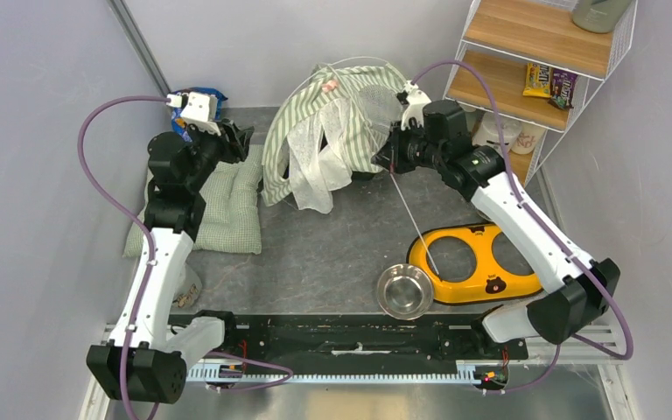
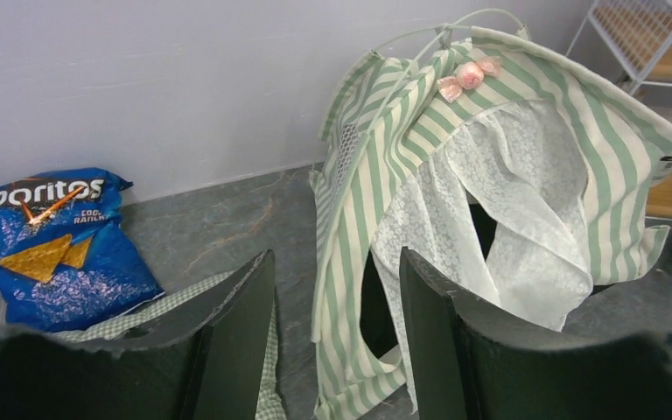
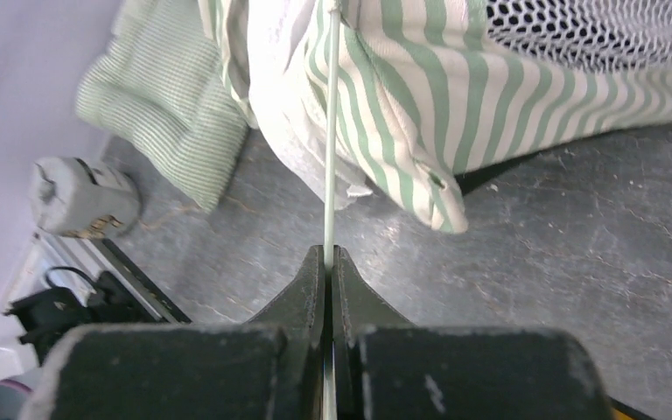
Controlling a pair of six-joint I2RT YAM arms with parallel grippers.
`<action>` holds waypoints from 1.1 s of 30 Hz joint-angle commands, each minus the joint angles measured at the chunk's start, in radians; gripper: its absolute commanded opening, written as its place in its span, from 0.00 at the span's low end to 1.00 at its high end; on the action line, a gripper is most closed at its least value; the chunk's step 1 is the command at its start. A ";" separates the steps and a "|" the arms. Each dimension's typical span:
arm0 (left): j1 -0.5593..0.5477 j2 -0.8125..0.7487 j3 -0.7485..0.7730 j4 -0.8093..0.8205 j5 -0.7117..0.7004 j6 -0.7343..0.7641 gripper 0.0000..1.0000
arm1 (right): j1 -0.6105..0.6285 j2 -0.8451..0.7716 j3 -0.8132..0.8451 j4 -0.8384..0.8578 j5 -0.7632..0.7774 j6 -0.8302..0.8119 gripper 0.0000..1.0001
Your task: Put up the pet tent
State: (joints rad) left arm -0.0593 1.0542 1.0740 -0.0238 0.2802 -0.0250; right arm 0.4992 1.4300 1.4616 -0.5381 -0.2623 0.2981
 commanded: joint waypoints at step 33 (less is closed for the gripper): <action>-0.001 0.006 -0.103 -0.051 -0.095 -0.150 0.59 | 0.043 -0.080 -0.472 1.114 0.256 0.815 0.00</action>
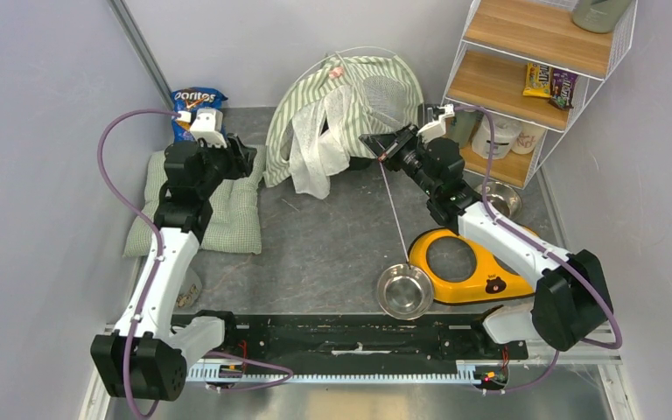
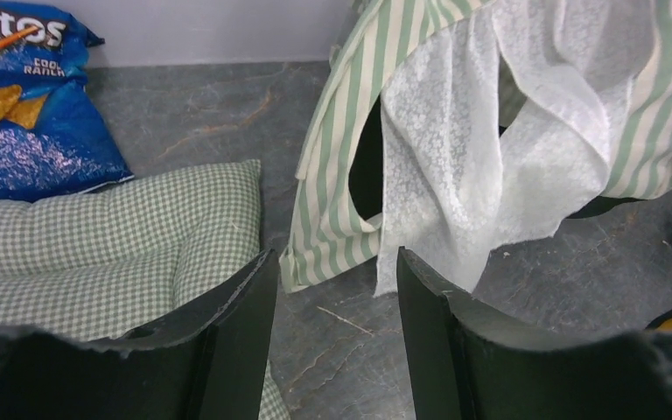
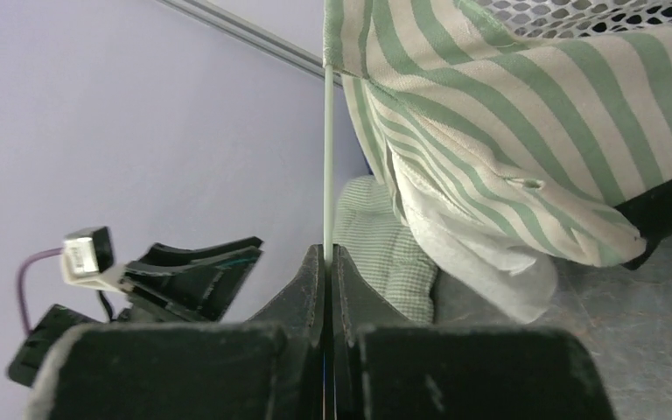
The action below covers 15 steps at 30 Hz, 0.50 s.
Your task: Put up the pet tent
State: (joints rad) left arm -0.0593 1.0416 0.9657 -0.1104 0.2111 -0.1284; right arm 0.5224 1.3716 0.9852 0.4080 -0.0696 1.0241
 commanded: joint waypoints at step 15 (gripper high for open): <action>-0.001 -0.120 0.075 -0.106 -0.206 -0.057 0.58 | 0.201 0.258 0.250 0.349 0.152 0.038 0.00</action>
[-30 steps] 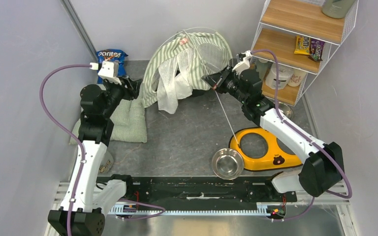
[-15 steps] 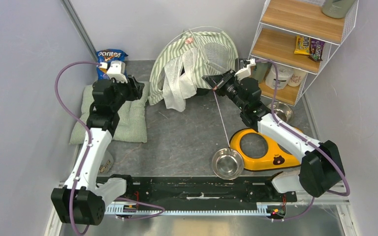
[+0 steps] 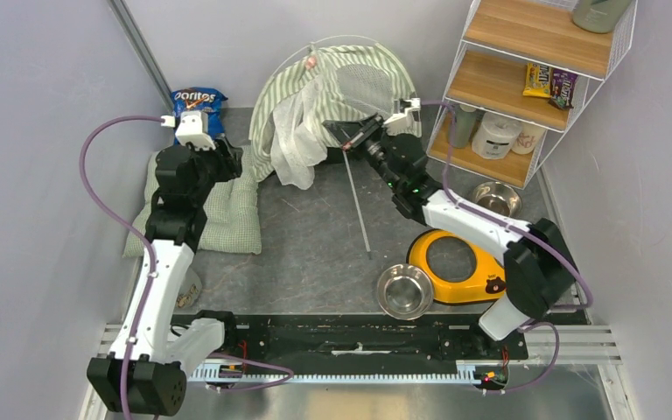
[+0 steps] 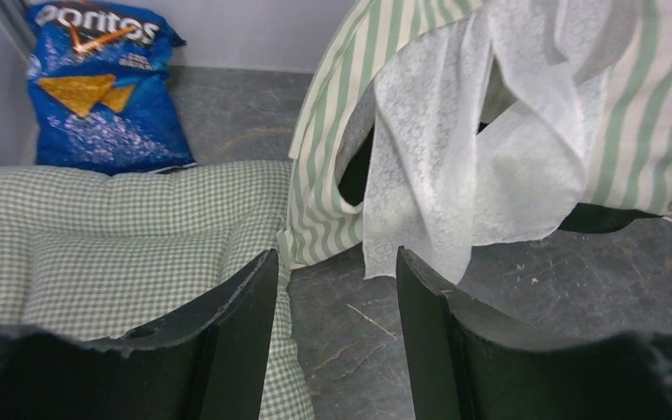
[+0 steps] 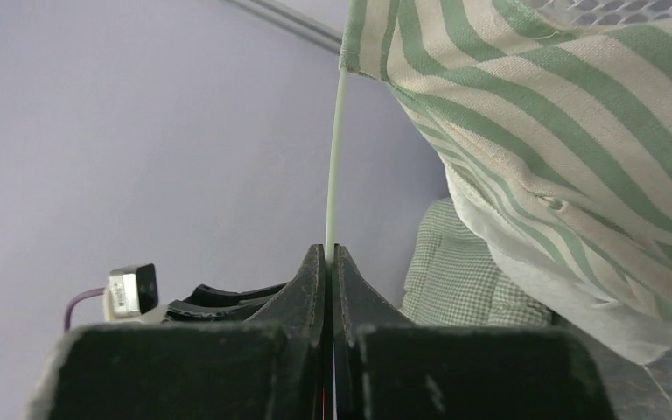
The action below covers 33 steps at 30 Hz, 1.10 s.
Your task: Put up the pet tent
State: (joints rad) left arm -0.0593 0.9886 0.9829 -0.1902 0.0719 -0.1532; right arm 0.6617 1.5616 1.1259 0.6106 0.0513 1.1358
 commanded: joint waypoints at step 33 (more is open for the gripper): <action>-0.001 -0.196 0.083 -0.231 -0.266 -0.152 0.57 | 0.128 0.304 0.259 0.466 0.159 -0.094 0.00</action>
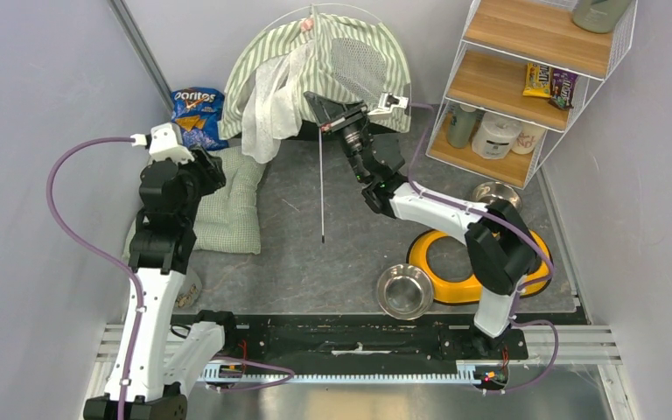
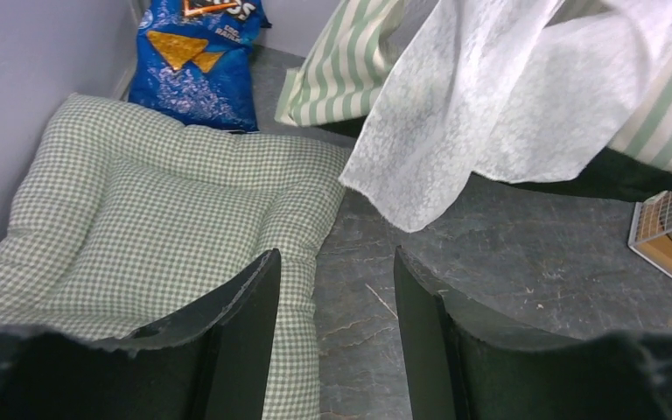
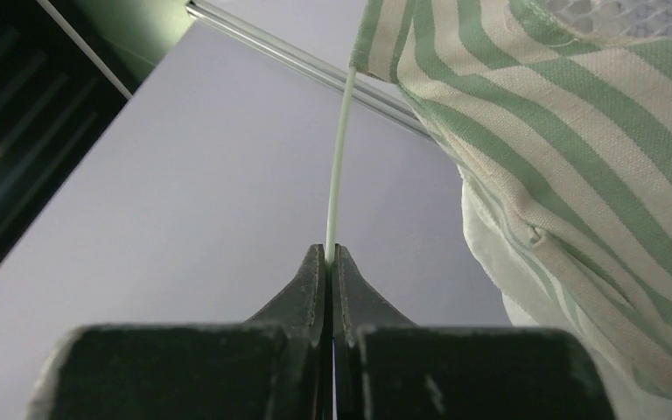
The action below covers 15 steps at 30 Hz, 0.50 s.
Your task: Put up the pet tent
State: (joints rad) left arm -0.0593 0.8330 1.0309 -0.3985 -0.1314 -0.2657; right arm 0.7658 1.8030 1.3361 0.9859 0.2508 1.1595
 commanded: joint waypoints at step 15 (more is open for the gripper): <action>-0.002 -0.044 0.005 -0.010 -0.058 -0.034 0.57 | 0.188 0.161 -0.192 0.079 -0.049 -0.274 0.27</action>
State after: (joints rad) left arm -0.0593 0.7902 1.0313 -0.4255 -0.1822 -0.2836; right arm 0.9447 2.0571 1.1980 1.1095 0.2188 0.9630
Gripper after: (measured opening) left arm 0.570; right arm 0.146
